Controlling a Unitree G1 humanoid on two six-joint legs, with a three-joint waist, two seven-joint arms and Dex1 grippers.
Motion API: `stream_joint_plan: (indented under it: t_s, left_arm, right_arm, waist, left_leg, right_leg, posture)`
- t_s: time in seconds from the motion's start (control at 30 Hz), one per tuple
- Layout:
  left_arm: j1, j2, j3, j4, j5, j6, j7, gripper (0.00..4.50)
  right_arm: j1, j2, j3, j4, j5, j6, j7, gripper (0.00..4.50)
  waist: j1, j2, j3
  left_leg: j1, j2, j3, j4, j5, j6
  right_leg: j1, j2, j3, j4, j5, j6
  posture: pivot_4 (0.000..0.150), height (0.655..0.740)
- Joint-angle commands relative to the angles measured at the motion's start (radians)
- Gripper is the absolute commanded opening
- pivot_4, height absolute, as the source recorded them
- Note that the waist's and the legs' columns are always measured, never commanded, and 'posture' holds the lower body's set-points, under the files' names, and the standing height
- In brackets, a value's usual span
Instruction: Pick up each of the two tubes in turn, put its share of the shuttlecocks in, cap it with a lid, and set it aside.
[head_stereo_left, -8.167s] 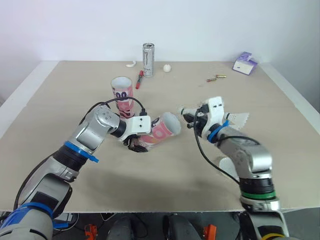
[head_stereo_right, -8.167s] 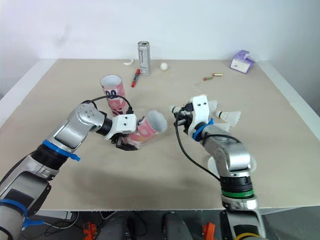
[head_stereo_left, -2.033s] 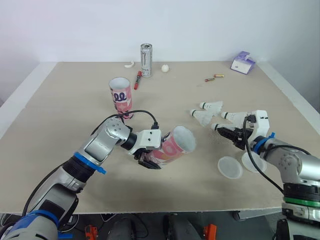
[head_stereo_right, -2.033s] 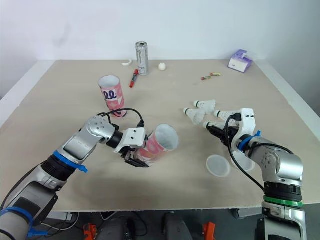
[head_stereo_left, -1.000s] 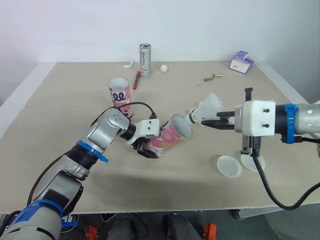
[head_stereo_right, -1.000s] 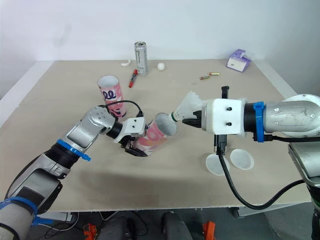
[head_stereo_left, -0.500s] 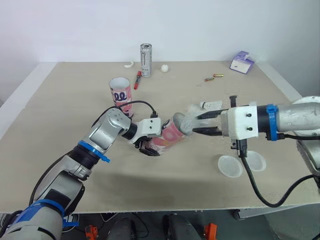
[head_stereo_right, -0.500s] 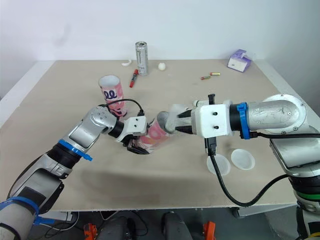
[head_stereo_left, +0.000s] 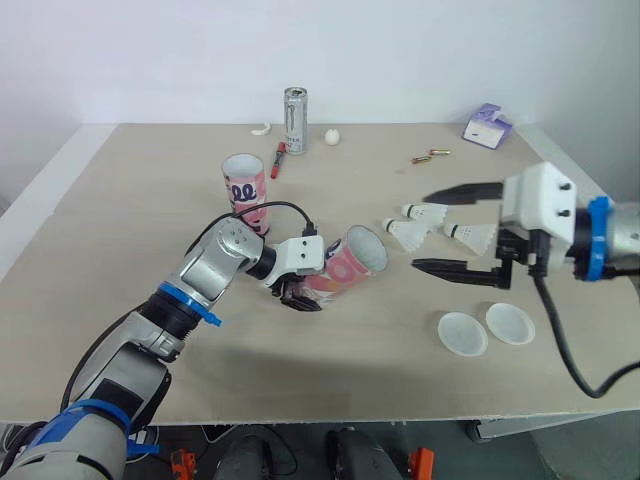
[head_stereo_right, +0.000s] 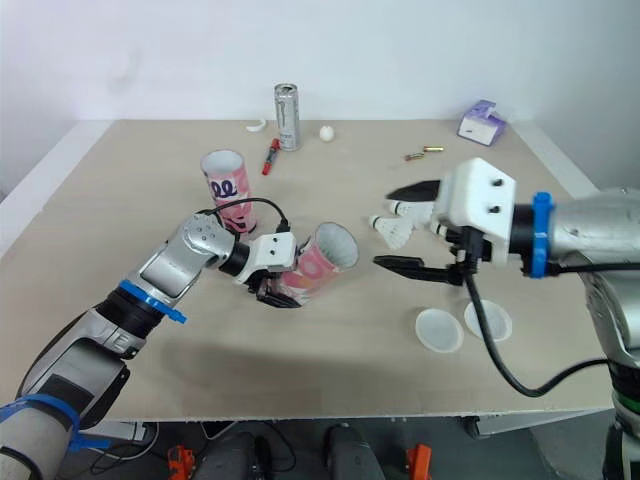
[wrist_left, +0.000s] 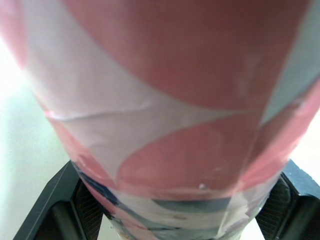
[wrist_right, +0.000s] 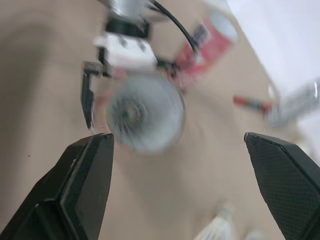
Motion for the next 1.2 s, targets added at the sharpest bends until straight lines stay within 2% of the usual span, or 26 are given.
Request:
stream_joint_plan:
  t_s: [0.03,0.27,0.43,0.57,0.8,0.97,1.2]
  left_arm:
    - [0.016,-0.006,0.016,0.037,0.024,-0.034,0.043,3.50]
    - [0.059,-0.028,0.042,0.060,0.022,-0.084,0.070,3.50]
    - [0.075,-0.042,0.059,0.053,0.013,-0.093,0.090,3.50]
    - [0.114,-0.085,0.097,0.038,-0.040,-0.089,0.104,3.50]
    - [0.262,-0.184,0.146,-0.039,-0.118,-0.085,0.157,3.50]
    - [0.376,-0.219,0.141,-0.065,-0.121,-0.220,0.199,3.50]
    - [0.398,-0.231,0.140,-0.058,-0.120,-0.286,0.222,3.50]
  right_arm:
    - [0.049,0.025,-0.068,0.003,0.060,0.087,-0.054,4.47]
    - [0.189,0.038,-0.035,0.018,-0.003,0.037,-0.068,4.47]
    - [0.223,0.032,0.005,0.064,-0.061,-0.016,-0.052,4.47]
    - [0.249,-0.015,0.055,0.117,-0.146,-0.088,-0.010,4.47]
    - [0.201,-0.090,0.125,0.206,-0.203,-0.084,0.055,4.47]
    - [0.163,-0.129,0.171,0.242,-0.237,-0.059,0.090,4.47]
    - [0.142,-0.194,0.225,0.291,-0.325,-0.103,0.128,4.47]
  waist:
    - [-0.001,0.000,0.000]
    - [0.002,0.000,0.000]
    - [0.001,0.000,0.000]
    - [0.002,0.000,0.000]
    - [0.004,0.000,0.000]
    - [0.003,0.001,0.000]
    - [0.004,0.001,0.000]
  left_leg:
    - [0.000,0.000,0.000,0.000,0.000,0.000]
    - [0.000,-0.002,-0.001,0.000,0.000,0.001]
    - [0.000,-0.006,-0.001,0.000,0.001,0.001]
    - [0.000,-0.010,-0.001,0.000,0.002,0.003]
    - [-0.004,-0.017,-0.001,0.001,0.001,0.004]
    - [-0.004,-0.020,-0.001,0.000,-0.002,0.009]
    - [-0.005,-0.022,-0.002,0.000,-0.003,0.010]
  right_leg:
    - [0.000,0.000,0.000,0.000,0.000,0.000]
    - [0.001,-0.001,0.000,0.000,0.001,0.003]
    - [0.001,-0.005,0.001,0.000,0.001,0.006]
    - [0.001,-0.009,0.001,0.000,0.000,0.008]
    - [0.001,-0.018,0.000,-0.001,-0.002,0.016]
    - [0.002,-0.021,0.000,-0.002,-0.001,0.021]
    - [0.002,-0.024,-0.002,-0.002,0.000,0.019]
  posture:
    - [0.150,0.7400]
    - [0.150,0.7400]
    - [0.150,0.7400]
    - [0.150,0.7400]
    - [0.150,0.7400]
    - [0.150,0.7400]
    - [0.150,0.7400]
